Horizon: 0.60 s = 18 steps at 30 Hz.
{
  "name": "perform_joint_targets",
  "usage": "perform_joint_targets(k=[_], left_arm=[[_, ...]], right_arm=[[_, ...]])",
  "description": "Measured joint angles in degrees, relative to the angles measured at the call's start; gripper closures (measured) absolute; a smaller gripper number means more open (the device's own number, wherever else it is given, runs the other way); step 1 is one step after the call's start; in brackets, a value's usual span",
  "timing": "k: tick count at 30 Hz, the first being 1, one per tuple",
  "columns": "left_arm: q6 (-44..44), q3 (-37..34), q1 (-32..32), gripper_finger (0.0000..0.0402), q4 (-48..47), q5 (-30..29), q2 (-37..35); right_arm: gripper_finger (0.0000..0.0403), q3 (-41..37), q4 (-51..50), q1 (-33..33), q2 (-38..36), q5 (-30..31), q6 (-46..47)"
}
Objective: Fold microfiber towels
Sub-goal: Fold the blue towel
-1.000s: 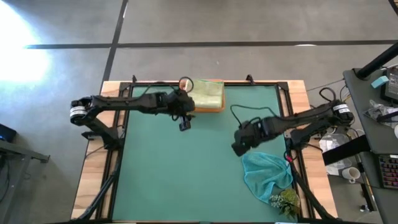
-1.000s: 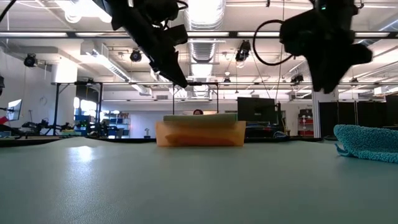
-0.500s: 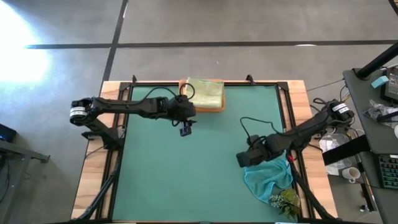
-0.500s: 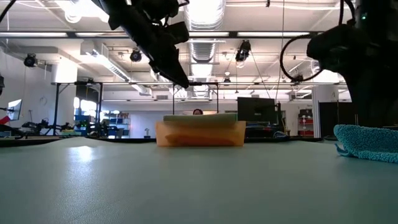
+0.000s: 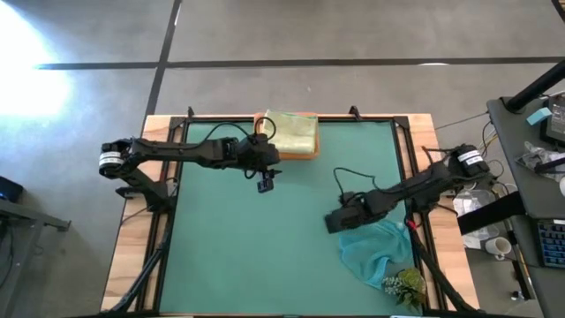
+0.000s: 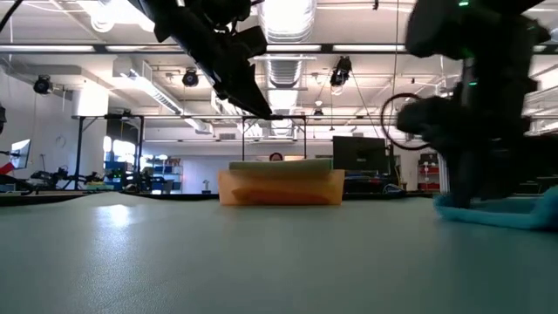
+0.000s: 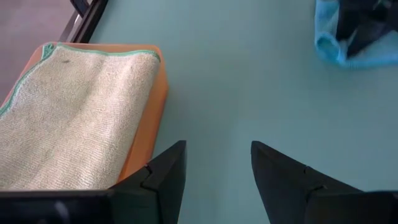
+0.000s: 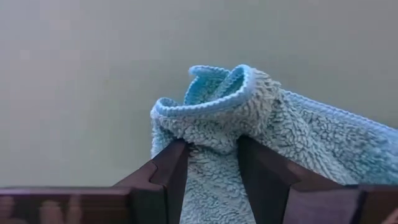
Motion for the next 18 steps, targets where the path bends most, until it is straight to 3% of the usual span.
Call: perform_joint_targets(k=[7,18], left_arm=[[-0.02,-0.04,-0.3,0.0237,-1.2,0.02,0.0],[0.02,-0.04,-0.41,0.0237,-14.43,0.02,0.0]], right_arm=[[0.0271,4.94,11.95,-9.03,8.67,0.05,-13.84],[0.0271,22.96,12.49,-19.1,22.28,0.61,-36.88]])
